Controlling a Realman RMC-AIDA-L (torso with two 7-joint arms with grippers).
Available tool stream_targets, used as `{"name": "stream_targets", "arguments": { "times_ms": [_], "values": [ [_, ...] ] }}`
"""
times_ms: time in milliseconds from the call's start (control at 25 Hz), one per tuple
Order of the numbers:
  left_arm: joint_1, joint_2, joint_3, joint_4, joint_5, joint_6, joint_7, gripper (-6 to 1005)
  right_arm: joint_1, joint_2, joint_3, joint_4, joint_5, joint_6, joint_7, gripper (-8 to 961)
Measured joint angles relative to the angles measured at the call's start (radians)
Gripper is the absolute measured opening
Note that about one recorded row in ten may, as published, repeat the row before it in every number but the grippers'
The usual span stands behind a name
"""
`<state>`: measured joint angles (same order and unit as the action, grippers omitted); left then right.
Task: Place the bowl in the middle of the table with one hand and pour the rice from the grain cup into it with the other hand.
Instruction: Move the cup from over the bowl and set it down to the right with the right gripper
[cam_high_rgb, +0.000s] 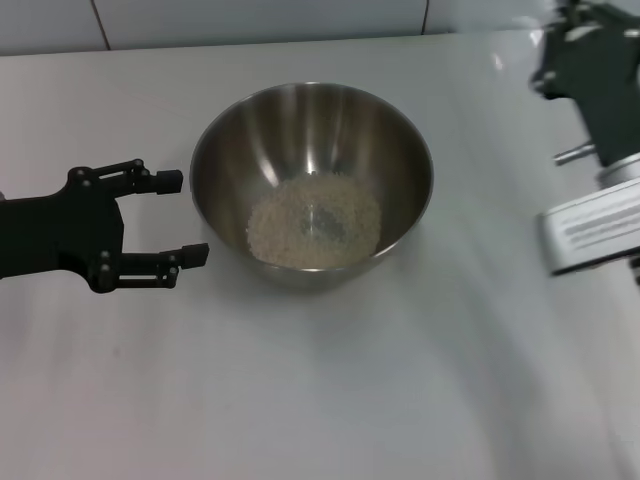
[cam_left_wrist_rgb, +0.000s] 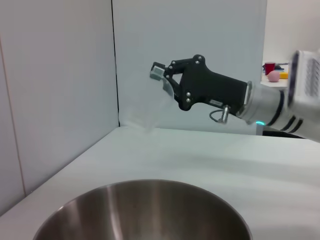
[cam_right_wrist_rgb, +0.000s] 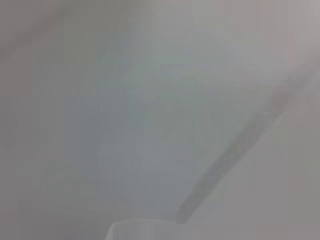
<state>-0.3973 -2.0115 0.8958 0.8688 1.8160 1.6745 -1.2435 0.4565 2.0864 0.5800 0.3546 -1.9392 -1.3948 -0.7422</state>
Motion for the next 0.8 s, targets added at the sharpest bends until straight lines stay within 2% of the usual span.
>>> {"name": "stream_targets", "arguments": {
  "times_ms": [40, 120, 160, 240, 440, 800],
  "values": [
    [0.000, -0.002, 0.000, 0.003, 0.001, 0.000, 0.000, 859, 0.000, 0.000, 0.000, 0.000, 0.000, 0.000, 0.000, 49],
    [0.000, -0.004, 0.000, 0.007, 0.002, 0.000, 0.000, 859, -0.028, -0.005, 0.054, -0.001, 0.006, 0.051, 0.210, 50],
    [0.000, -0.004, 0.000, 0.007, 0.002, 0.000, 0.000, 859, -0.028, -0.005, 0.054, -0.001, 0.006, 0.051, 0.210, 50],
    [-0.003, -0.007, 0.000, 0.016, 0.003, 0.004, -0.002, 859, -0.031, -0.008, 0.056, -0.031, 0.005, 0.088, 0.355, 51],
    [-0.008, -0.009, 0.000, 0.016, 0.003, 0.004, -0.002, 859, 0.001, -0.008, 0.050, -0.149, -0.003, 0.216, 0.667, 52],
    [-0.011, -0.010, 0.002, 0.016, 0.003, -0.003, -0.003, 860, 0.018, -0.007, 0.028, -0.160, -0.033, 0.357, 0.734, 55]
  ]
}}
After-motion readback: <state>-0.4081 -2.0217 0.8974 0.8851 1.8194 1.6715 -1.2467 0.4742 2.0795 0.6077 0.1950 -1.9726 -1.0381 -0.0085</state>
